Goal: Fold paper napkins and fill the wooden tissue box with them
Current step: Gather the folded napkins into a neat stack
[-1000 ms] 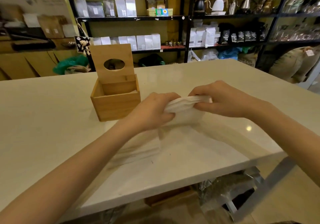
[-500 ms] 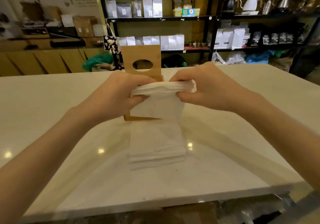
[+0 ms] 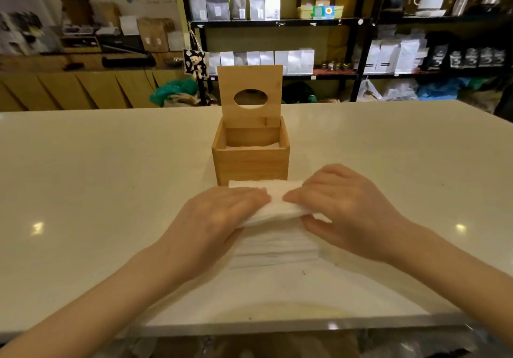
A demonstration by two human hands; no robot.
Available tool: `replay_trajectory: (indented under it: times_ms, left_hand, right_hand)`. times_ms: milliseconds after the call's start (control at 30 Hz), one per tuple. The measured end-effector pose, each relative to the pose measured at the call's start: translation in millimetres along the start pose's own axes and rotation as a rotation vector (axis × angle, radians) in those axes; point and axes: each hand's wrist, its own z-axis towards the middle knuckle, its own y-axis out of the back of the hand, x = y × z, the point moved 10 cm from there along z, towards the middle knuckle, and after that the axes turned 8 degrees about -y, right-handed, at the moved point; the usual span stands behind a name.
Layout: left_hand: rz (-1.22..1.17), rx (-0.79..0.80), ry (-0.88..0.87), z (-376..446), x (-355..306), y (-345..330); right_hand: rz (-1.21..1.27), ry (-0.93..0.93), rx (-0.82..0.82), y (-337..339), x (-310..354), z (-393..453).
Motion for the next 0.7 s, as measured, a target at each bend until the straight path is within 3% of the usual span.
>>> replay_trajectory:
  times_ms: [400, 500, 600, 700]
  left_hand:
    - [-0.264, 0.265, 0.144, -35, -2, -40]
    - [-0.454, 0.046, 0.306, -35, 17, -22]
    - [-0.422, -0.194, 0.44, -34, 44, 1]
    - [-0.503, -0.023, 0.629, -32, 63, -18]
  right_hand:
    - [0.137, -0.057, 0.267, -33, 4, -25]
    - [0.412, -0.242, 0.172, -20, -20, -21]
    - [0.535, -0.512, 0.056, -18, -62, -24]
    - [0.617, -0.684, 0.176, -42, -80, -29]
